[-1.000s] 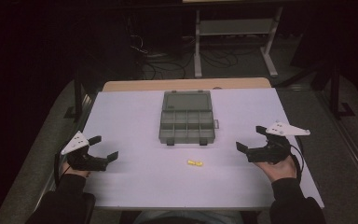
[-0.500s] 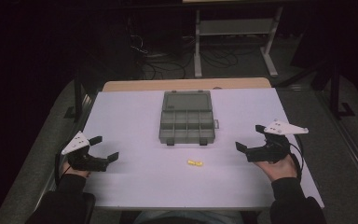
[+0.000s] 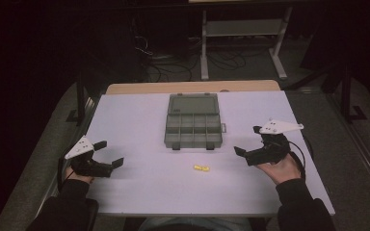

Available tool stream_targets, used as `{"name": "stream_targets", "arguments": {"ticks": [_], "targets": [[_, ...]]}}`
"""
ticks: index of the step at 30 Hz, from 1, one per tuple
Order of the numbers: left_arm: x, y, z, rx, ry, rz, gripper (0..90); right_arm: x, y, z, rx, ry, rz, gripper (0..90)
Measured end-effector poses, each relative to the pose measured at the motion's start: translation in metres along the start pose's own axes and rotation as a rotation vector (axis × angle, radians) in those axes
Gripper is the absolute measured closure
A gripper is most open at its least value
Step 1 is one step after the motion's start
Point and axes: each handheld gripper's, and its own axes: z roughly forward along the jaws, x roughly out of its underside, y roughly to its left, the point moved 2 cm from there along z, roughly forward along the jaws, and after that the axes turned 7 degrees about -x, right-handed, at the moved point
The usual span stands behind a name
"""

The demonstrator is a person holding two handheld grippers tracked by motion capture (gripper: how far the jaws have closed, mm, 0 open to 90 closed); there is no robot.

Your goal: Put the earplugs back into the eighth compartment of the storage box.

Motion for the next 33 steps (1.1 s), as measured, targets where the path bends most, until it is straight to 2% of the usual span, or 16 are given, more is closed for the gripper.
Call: {"name": "stream_targets", "arguments": {"ticks": [12, 20, 27, 33], "targets": [[0.0, -0.001, 0.001, 0.008, 0.006, 0.003, 0.0, -0.005, 0.011, 0.019, -0.06, 0.078, -0.042, 0.0], [0.0, 0.0, 0.0, 0.007, 0.004, 0.005, 0.0, -0.006, 0.021, 0.04, -0.105, 0.154, -0.074, 0.0], [0.0, -0.001, 0.001, 0.01, 0.005, 0.003, 0.0, -0.004, 0.026, 0.054, -0.127, 0.22, -0.091, 0.0], [0.0, -0.001, 0.001, 0.014, 0.006, 0.006, 0.0, -0.003, 0.03, 0.062, -0.141, 0.254, -0.108, 0.0]]}}
